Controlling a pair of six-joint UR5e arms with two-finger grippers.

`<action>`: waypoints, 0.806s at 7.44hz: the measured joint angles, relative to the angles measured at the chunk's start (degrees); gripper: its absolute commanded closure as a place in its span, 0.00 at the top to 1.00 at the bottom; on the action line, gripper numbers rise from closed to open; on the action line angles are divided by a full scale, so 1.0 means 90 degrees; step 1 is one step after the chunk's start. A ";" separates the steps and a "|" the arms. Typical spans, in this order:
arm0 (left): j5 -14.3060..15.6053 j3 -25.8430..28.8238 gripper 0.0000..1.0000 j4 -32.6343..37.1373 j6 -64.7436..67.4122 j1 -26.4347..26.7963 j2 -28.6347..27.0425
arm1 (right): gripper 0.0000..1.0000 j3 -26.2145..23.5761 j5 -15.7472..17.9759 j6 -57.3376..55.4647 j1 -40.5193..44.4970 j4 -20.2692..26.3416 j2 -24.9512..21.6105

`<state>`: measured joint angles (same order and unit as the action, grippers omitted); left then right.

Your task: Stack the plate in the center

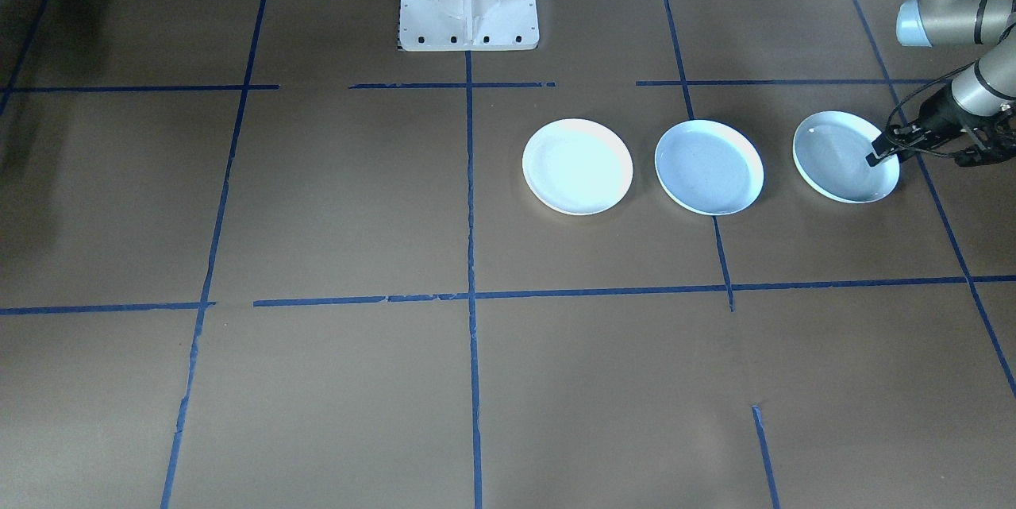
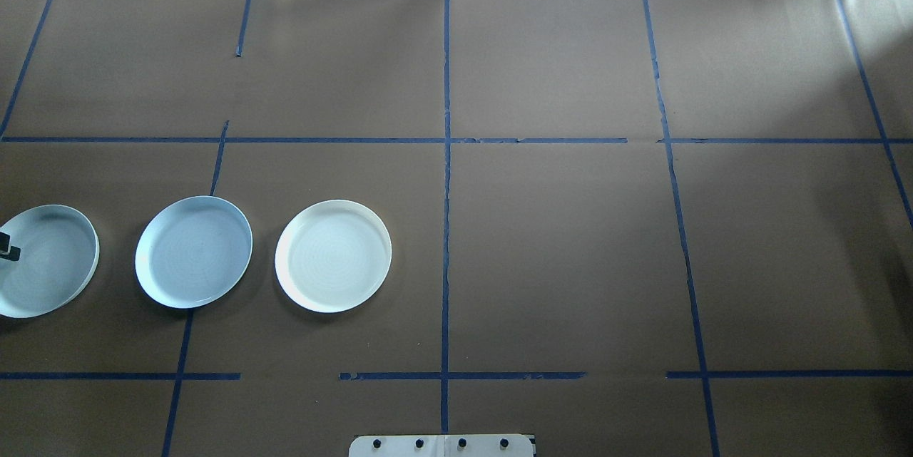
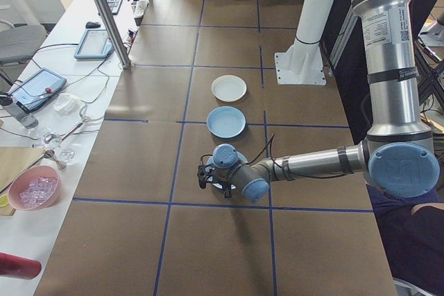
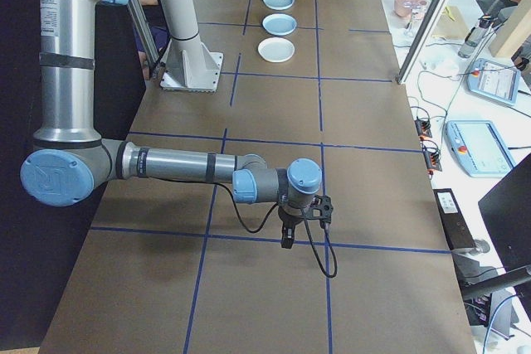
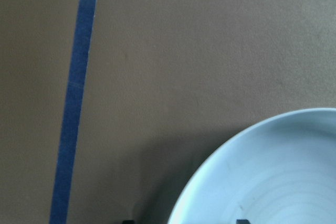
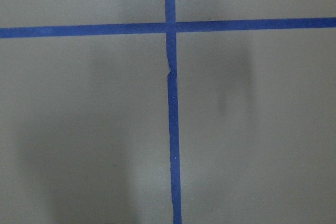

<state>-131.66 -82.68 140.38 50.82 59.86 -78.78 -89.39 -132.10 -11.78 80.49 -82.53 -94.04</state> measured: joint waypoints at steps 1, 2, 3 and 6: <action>0.0000 -0.0019 0.00 0.0009 -0.0004 0.0000 0.0033 | 1.00 0.0000 0.0000 0.0000 0.0001 0.0000 0.0000; -0.0002 -0.0048 0.00 0.0022 -0.0008 0.0000 0.0065 | 1.00 -0.0001 0.0000 0.0000 0.0000 0.0000 0.0000; -0.0010 -0.0126 0.00 0.0023 -0.0010 0.0001 0.0145 | 1.00 -0.0003 0.0000 0.0000 -0.0001 0.0000 0.0000; -0.0510 -0.0943 0.00 -0.0011 -0.0167 0.0131 0.0747 | 1.00 -0.0002 0.0000 0.0000 0.0002 0.0000 0.0000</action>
<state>-136.25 -91.16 140.28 49.31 61.04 -72.05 -89.40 -132.10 -11.78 80.50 -82.53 -94.04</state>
